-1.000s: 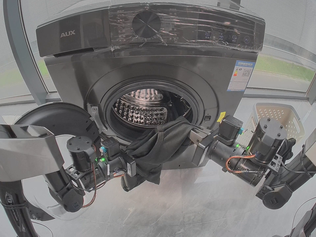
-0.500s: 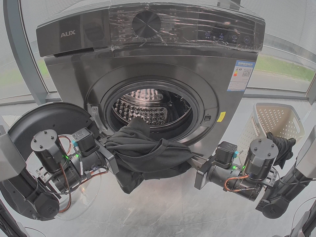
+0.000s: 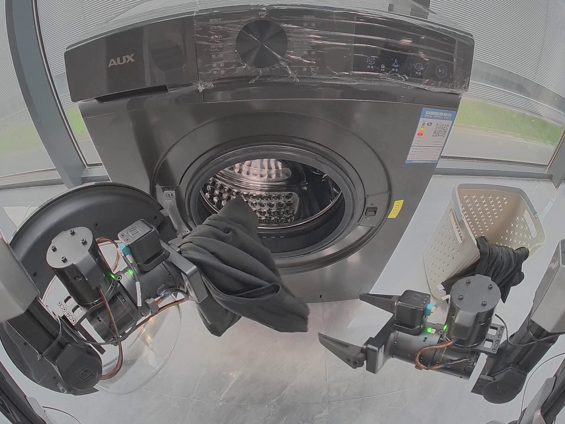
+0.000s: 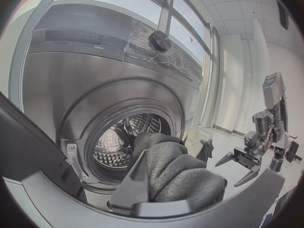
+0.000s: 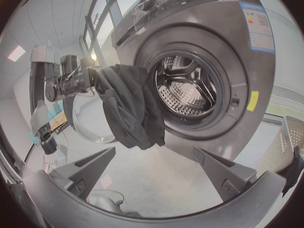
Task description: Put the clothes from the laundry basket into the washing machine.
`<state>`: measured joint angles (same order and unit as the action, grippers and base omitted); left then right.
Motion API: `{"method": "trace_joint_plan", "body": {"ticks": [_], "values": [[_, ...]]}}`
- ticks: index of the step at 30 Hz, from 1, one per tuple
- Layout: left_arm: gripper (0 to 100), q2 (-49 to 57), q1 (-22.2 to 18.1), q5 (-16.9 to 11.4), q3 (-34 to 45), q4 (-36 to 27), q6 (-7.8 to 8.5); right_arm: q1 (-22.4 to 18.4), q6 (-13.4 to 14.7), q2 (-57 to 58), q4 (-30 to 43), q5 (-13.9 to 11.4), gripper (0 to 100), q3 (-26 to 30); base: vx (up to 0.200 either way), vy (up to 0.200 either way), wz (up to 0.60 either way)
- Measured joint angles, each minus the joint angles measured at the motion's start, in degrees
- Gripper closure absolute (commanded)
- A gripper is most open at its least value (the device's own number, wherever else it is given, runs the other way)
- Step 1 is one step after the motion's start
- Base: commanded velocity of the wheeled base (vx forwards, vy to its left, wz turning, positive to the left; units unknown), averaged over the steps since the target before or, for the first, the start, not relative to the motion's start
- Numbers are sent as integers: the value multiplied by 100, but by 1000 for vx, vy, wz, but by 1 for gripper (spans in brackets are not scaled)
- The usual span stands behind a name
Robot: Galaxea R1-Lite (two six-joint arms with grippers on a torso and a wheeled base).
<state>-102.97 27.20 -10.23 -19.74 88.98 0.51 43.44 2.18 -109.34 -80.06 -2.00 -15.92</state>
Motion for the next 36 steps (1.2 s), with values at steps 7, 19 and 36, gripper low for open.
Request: {"method": "trace_joint_plan", "body": {"ticks": [7, 19, 36], "values": [[100, 9, -5, 350, -32, 0, -69, -322, -24, 335, -249, -166, 0, 774, 0, 0, 0], [100, 215, 11, 941, 224, -2, -117, -824, 296, 126, -785, 216, 0, 695, 0, 0, 0], [100, 249, 45, 987, 552, 0, -171, -857, 321, 162, -789, 255, 0, 625, 71, 0, 0]]}}
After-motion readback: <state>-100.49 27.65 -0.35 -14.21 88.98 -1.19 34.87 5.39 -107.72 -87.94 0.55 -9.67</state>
